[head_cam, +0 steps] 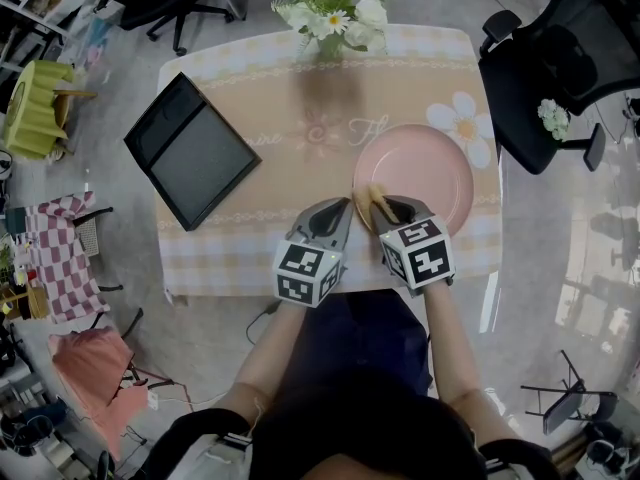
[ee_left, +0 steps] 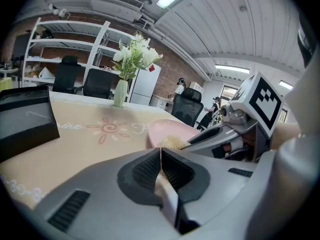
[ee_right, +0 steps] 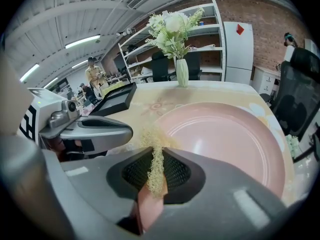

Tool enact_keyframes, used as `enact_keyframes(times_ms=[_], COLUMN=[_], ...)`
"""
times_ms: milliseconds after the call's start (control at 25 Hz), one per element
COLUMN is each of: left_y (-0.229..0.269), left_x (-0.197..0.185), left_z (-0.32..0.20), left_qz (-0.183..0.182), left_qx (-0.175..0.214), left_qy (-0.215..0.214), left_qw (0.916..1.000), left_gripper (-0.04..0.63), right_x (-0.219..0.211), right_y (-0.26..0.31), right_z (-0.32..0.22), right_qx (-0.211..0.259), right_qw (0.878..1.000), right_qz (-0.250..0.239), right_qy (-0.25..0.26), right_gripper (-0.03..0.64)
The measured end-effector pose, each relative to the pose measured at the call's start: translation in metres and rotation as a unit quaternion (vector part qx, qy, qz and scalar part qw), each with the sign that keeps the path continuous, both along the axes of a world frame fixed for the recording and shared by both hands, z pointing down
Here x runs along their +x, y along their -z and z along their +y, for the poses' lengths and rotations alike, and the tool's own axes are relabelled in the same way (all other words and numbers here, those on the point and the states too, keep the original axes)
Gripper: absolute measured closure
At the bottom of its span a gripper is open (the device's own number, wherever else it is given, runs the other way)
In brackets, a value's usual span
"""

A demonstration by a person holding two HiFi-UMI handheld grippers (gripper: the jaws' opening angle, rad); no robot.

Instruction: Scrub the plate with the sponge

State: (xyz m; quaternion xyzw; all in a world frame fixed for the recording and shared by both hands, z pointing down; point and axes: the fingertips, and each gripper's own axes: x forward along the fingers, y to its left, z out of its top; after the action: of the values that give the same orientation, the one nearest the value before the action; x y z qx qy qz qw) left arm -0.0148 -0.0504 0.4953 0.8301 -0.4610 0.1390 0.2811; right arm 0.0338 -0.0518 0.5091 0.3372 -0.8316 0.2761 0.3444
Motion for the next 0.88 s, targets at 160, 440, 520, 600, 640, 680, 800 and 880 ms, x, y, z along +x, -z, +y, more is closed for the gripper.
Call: enact_keyframes(times_ms=[160, 440, 520, 600, 640, 680, 800, 880], left_y=[-0.001, -0.002, -0.002, -0.002, -0.002, -0.002, -0.002, -0.002], left_x=[-0.001, 0.000, 0.000, 0.000, 0.000, -0.001, -0.001, -0.001], left_z=[-0.001, -0.001, -0.001, -0.001, -0.001, -0.001, -0.001, -0.001], left_qz=[0.000, 0.000, -0.001, -0.001, -0.001, -0.002, -0.001, -0.001], left_qx=[0.000, 0.000, 0.000, 0.000, 0.000, 0.000, 0.000, 0.000], left_qy=[0.001, 0.000, 0.000, 0.001, 0.001, 0.001, 0.002, 0.003], left_qw=[1.0000, 1.0000, 1.0000, 1.0000, 1.0000, 1.0000, 1.0000, 1.0000], left_gripper=[0.580, 0.580, 0.580, 0.580, 0.580, 0.580, 0.580, 0.580], right_x=[0.001, 0.001, 0.001, 0.002, 0.003, 0.003, 0.005, 0.007], right_y=[-0.004, -0.007, -0.007, -0.007, -0.007, -0.007, -0.007, -0.007], right_z=[-0.002, -0.004, -0.005, -0.006, -0.007, -0.008, -0.010, -0.012], right_qx=[0.000, -0.001, -0.002, -0.003, -0.003, -0.003, -0.002, -0.002], right_qw=[1.000, 1.000, 1.000, 1.000, 1.000, 1.000, 1.000, 1.000], right_qz=[0.003, 0.006, 0.006, 0.006, 0.006, 0.007, 0.008, 0.008], right_qy=[-0.001, 0.000, -0.002, -0.004, -0.006, -0.008, -0.014, -0.018], right_gripper=[0.565, 0.565, 0.565, 0.565, 0.565, 0.565, 0.565, 0.565])
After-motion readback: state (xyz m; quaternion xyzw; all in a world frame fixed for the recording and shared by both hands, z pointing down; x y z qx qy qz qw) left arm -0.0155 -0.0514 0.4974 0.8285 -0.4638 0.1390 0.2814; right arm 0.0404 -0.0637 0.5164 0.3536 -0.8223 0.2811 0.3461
